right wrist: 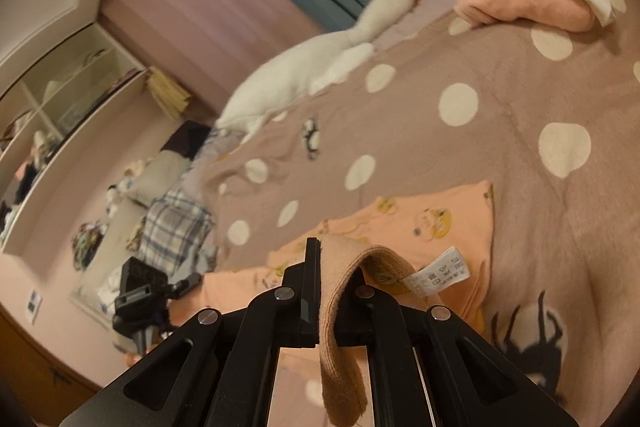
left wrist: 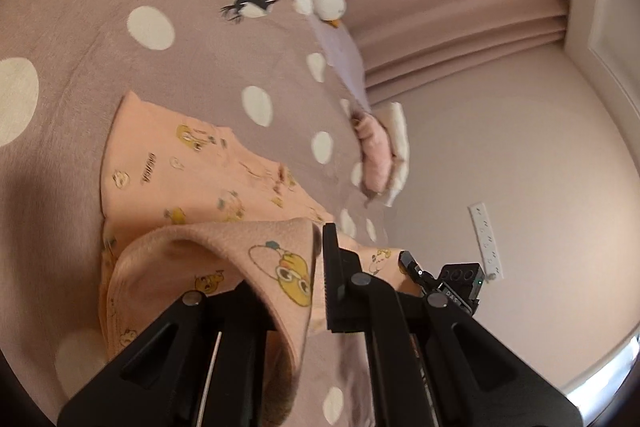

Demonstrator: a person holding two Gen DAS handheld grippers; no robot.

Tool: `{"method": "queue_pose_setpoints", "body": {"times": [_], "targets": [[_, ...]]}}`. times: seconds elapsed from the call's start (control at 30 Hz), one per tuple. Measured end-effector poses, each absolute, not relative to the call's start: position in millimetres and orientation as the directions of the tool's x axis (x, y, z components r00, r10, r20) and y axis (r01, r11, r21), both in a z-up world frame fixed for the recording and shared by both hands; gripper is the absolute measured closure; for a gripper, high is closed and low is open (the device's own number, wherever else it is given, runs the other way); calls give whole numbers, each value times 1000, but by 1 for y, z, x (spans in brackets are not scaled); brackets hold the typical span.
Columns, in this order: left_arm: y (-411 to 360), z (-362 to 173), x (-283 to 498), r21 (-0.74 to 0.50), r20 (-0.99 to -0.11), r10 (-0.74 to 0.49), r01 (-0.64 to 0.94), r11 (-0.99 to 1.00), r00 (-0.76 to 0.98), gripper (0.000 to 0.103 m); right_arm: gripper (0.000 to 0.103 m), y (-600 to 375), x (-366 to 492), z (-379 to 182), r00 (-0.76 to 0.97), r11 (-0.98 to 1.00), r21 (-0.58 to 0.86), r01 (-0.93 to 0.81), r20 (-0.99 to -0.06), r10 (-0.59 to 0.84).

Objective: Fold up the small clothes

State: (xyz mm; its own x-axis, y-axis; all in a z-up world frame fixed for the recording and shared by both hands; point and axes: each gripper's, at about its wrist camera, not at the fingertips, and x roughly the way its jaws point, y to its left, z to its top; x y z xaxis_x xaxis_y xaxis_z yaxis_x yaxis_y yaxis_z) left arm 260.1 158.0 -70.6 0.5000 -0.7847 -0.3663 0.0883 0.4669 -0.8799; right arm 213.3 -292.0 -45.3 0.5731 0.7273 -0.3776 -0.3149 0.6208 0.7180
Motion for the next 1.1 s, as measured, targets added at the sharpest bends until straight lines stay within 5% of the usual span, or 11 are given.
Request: {"method": "queue_pose_setpoints", "body": {"times": [0.47, 0.57, 0.6, 0.67, 0.9, 1.0, 1.1], "targets": [[165, -124, 301, -857, -487, -753, -78, 509, 444, 98, 98, -292, 272, -109, 480, 668, 737, -99, -553, 681], [163, -118, 300, -852, -498, -772, -57, 520, 396, 78, 95, -295, 270, -106, 459, 669, 737, -95, -563, 687], [162, -116, 298, -843, -514, -772, -51, 536, 374, 72, 86, -296, 268, -105, 437, 659, 745, -103, -561, 703], [159, -113, 296, -840, -520, -781, -41, 541, 347, 71, 73, -297, 263, -103, 393, 653, 747, -127, -566, 725], [158, -118, 299, -830, -545, -773, -76, 553, 326, 82, 75, -286, 256, -104, 270, 686, 706, -174, -636, 723], [168, -131, 310, -877, -480, -803, -189, 441, 353, 84, 84, -285, 267, -110, 246, 634, 762, -132, -595, 765], [186, -147, 322, -895, -434, -789, -311, 320, 436, 84, 84, -303, 287, -132, 273, 440, 896, 58, -438, 857]]}}
